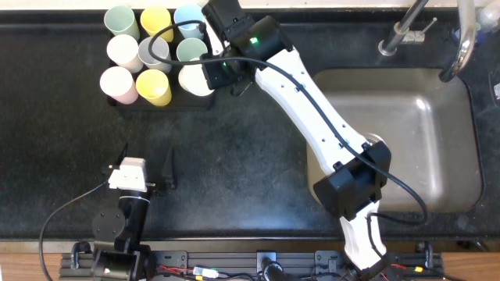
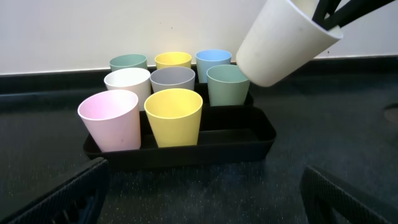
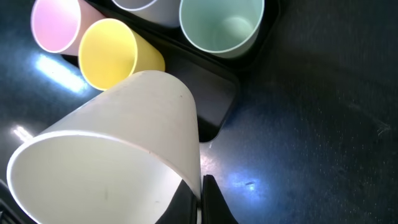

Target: Store Cups

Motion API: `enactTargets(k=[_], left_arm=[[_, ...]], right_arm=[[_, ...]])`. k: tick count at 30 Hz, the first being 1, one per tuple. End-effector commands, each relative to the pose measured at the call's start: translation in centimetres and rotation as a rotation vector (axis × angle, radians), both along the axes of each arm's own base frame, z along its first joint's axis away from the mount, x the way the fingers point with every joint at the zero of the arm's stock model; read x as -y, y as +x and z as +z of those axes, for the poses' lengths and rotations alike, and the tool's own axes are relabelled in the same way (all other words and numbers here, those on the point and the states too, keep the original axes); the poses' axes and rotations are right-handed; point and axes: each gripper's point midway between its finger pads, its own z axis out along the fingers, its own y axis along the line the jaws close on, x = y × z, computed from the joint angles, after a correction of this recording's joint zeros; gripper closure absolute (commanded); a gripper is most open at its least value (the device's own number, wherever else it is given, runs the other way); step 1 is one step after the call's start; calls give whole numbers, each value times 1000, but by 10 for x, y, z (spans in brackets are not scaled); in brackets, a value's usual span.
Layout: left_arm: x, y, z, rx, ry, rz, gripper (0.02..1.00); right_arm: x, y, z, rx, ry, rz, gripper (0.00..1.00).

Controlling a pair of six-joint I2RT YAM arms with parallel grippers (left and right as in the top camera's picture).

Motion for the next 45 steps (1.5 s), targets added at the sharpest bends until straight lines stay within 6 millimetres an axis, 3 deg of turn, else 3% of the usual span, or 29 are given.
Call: enactTargets(k=[1,12,30,34,45], left_arm=[[0,0,1,9,16,-6,18],[0,0,1,9,16,-6,18],[0,0,1,8,17,-6,18],[0,0,1,9,16,-6,18],[0,0,1,8,17,-6,18]], right_arm=[[-5,7,-11,7,-26,-16,958],[-10,8,-53,-55,-79,-9,958],[-19,10,-78,-76,-97,4,954],[-21,13,-76,-63,-87,4,917],[-23,13,-74,-61,-76,7,647]])
